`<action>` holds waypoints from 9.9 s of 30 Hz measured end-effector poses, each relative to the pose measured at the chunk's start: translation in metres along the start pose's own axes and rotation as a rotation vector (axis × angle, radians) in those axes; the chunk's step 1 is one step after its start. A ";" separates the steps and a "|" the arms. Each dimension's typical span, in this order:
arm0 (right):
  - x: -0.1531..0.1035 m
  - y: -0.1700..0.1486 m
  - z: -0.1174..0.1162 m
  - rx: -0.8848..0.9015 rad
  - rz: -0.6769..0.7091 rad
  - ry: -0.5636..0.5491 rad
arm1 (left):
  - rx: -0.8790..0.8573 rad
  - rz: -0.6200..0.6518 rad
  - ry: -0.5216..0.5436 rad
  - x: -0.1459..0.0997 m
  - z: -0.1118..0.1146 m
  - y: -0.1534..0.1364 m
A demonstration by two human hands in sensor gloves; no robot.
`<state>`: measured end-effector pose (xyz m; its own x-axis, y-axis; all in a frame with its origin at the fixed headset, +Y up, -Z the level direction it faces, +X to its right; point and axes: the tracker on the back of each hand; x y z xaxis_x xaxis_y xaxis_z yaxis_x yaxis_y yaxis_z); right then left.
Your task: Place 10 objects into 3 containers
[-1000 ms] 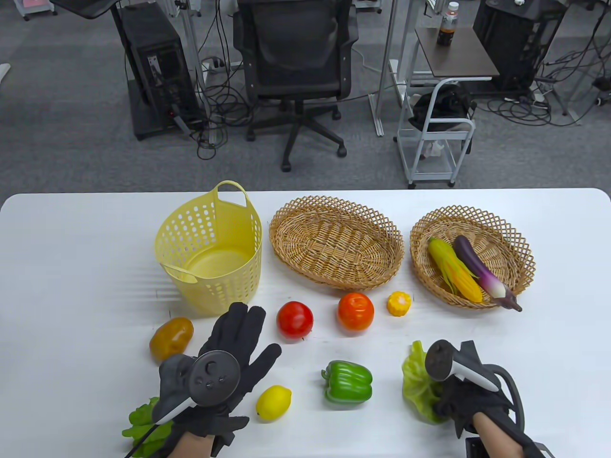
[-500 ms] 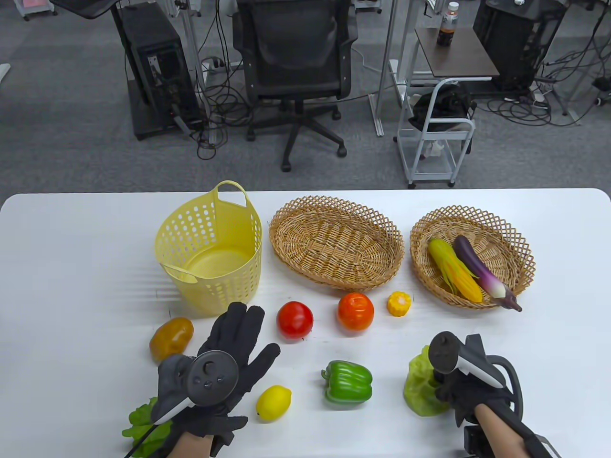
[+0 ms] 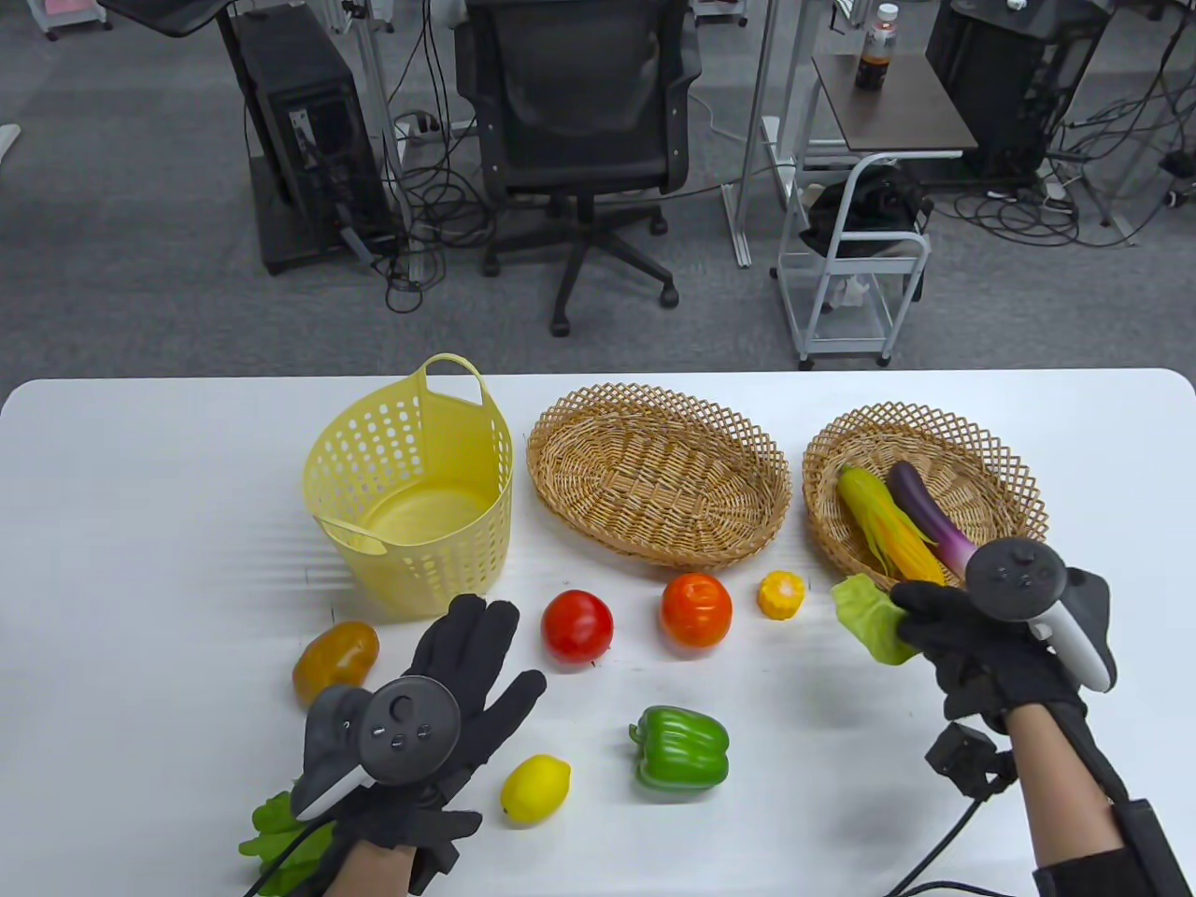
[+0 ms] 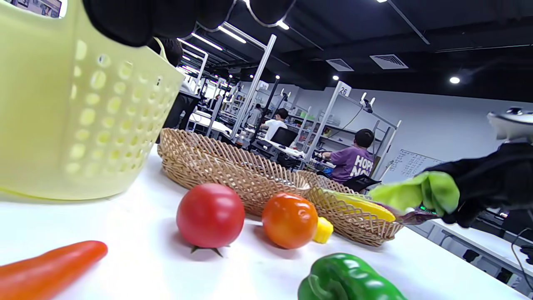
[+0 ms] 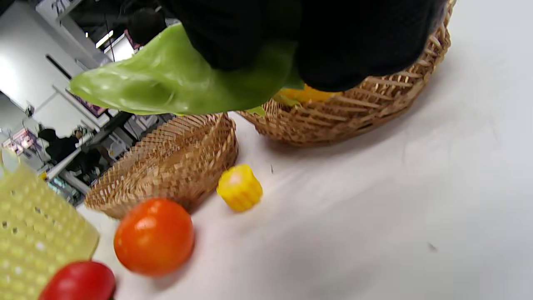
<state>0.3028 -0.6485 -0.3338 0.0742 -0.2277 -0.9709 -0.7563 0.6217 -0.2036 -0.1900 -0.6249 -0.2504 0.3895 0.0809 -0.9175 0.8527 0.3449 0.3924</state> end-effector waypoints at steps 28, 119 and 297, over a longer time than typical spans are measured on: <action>0.081 -0.062 0.030 0.169 -0.571 -0.263 | 0.027 -0.068 -0.046 0.011 0.011 -0.010; 0.124 0.082 -0.138 -0.146 0.046 -0.078 | 0.014 -0.032 0.008 -0.001 -0.001 -0.007; 0.076 0.164 -0.160 -0.388 0.225 -0.198 | -0.048 0.051 0.089 -0.023 -0.020 0.000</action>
<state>0.0803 -0.6840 -0.4209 -0.0256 0.0506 -0.9984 -0.9513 0.3056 0.0399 -0.2062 -0.6084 -0.2305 0.3976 0.1815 -0.8995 0.8140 0.3827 0.4370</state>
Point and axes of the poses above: the tracker on the back of each hand, its own y axis roughly to the thumb side, its own x axis roughly from the wrist to the fingertips, z = x × y, and after that the axes turned 1 degree about x, right-handed
